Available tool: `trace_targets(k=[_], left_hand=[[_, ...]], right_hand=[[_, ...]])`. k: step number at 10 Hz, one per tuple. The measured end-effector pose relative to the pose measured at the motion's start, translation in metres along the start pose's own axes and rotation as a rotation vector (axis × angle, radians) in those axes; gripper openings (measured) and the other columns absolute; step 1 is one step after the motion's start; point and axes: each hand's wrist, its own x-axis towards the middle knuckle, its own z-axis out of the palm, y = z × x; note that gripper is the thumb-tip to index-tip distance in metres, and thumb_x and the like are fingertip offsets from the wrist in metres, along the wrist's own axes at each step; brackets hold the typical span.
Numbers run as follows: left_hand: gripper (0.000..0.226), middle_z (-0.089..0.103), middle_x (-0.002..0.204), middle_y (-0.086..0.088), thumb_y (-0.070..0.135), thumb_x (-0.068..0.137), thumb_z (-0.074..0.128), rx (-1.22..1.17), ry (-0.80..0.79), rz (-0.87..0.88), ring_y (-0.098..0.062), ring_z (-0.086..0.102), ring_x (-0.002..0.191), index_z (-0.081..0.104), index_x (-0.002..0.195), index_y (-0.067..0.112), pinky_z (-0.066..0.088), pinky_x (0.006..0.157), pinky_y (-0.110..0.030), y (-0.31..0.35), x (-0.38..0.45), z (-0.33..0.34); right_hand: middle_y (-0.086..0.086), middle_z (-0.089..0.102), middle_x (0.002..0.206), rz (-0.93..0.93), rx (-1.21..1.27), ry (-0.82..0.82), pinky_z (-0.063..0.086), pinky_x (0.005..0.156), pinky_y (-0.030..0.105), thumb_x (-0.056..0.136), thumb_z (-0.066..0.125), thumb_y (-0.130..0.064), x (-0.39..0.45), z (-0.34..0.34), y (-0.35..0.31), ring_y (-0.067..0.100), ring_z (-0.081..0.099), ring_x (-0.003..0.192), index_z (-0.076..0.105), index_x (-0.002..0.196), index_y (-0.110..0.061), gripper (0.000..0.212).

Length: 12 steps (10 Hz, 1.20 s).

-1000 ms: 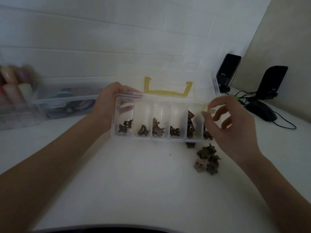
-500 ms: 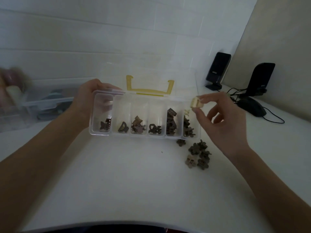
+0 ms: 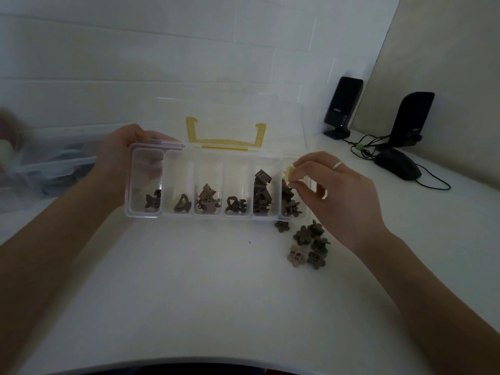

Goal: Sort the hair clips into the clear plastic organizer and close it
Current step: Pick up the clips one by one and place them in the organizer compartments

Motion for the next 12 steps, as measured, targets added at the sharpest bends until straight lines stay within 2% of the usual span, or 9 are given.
trace_targets(k=[3, 5, 6, 7, 8, 9, 10, 11, 12], left_hand=[[0.089, 0.055, 0.082, -0.012, 0.045, 0.020, 0.075, -0.018, 0.019, -0.003, -0.020, 0.055, 0.065, 0.054, 0.098, 0.009, 0.047, 0.057, -0.026, 0.004, -0.014, 0.014], [0.033, 0.065, 0.055, -0.001, 0.031, 0.031, 0.058, -0.033, -0.163, 0.016, -0.011, 0.056, 0.048, 0.071, 0.054, 0.011, 0.043, 0.048, -0.013, 0.014, -0.023, 0.035], [0.031, 0.064, 0.054, -0.002, 0.030, 0.031, 0.057, -0.044, -0.154, 0.026, -0.012, 0.056, 0.047, 0.070, 0.052, 0.011, 0.043, 0.047, -0.013, 0.014, -0.025, 0.038], [0.041, 0.063, 0.059, -0.003, 0.034, 0.029, 0.061, -0.038, -0.098, 0.012, -0.013, 0.055, 0.050, 0.070, 0.061, 0.009, 0.044, 0.049, -0.015, 0.011, -0.023, 0.036], [0.089, 0.054, 0.076, -0.008, 0.043, 0.012, 0.073, -0.025, 0.034, -0.014, -0.017, 0.052, 0.058, 0.055, 0.092, 0.008, 0.045, 0.051, -0.020, 0.009, -0.021, 0.030], [0.100, 0.051, 0.077, -0.007, 0.042, 0.000, 0.075, -0.060, 0.028, -0.020, -0.015, 0.052, 0.056, 0.050, 0.091, 0.010, 0.044, 0.049, -0.018, 0.009, -0.022, 0.032], [0.095, 0.056, 0.064, -0.003, 0.043, -0.002, 0.074, -0.057, 0.048, 0.000, -0.012, 0.054, 0.049, 0.051, 0.084, 0.011, 0.044, 0.046, -0.016, 0.011, -0.027, 0.039], [0.056, 0.059, 0.056, 0.002, 0.034, 0.034, 0.062, -0.047, 0.042, 0.004, -0.011, 0.055, 0.049, 0.050, 0.084, 0.011, 0.043, 0.044, -0.014, 0.011, -0.032, 0.044], [0.047, 0.053, 0.073, -0.003, 0.032, 0.042, 0.051, -0.050, 0.065, -0.011, -0.011, 0.053, 0.052, 0.049, 0.085, 0.013, 0.043, 0.045, -0.014, 0.010, -0.030, 0.045]], right_hand=[[-0.015, 0.065, 0.105, 0.004, 0.073, 0.037, 0.049, 0.047, 0.030, 0.087, 0.063, -0.022, 0.001, -0.003, -0.006, 0.013, 0.051, 0.043, 0.065, 0.092, -0.023, 0.005], [-0.020, 0.061, 0.103, -0.026, 0.152, 0.086, 0.045, 0.045, 0.021, 0.086, 0.063, -0.023, 0.001, -0.003, -0.016, 0.005, 0.051, 0.047, 0.064, 0.095, -0.020, 0.009], [-0.017, 0.067, 0.109, -0.036, 0.118, 0.010, 0.043, 0.051, 0.010, 0.084, 0.067, -0.025, -0.001, 0.007, -0.020, -0.005, 0.053, 0.065, 0.069, 0.088, -0.024, 0.005], [-0.018, 0.063, 0.119, -0.035, 0.014, -0.080, 0.049, 0.055, 0.017, 0.083, 0.063, -0.032, -0.002, 0.014, -0.021, 0.002, 0.062, 0.080, 0.071, 0.097, -0.031, 0.016], [-0.017, 0.062, 0.122, -0.048, 0.057, -0.067, 0.051, 0.057, 0.021, 0.088, 0.054, -0.035, -0.001, 0.009, -0.018, 0.001, 0.060, 0.079, 0.070, 0.104, -0.031, 0.023], [-0.013, 0.066, 0.086, 0.002, 0.244, -0.040, 0.039, 0.050, 0.017, 0.086, 0.058, -0.035, 0.002, -0.005, -0.014, -0.002, 0.047, 0.053, 0.071, 0.083, -0.022, 0.019], [-0.012, 0.051, 0.045, 0.075, 0.229, -0.289, 0.030, 0.048, 0.015, 0.079, 0.057, -0.049, 0.008, -0.021, -0.012, 0.010, 0.047, 0.043, 0.065, 0.064, -0.023, 0.031], [-0.012, 0.048, 0.040, 0.085, 0.015, -0.545, 0.028, 0.049, 0.018, 0.070, 0.051, -0.061, 0.008, -0.023, -0.011, -0.007, 0.052, 0.059, 0.066, 0.066, -0.030, 0.034], [-0.019, 0.032, 0.036, 0.056, -0.035, -0.519, 0.029, 0.049, 0.018, 0.072, 0.048, -0.060, 0.007, -0.020, -0.009, 0.002, 0.047, 0.044, 0.074, 0.080, -0.037, 0.037]])
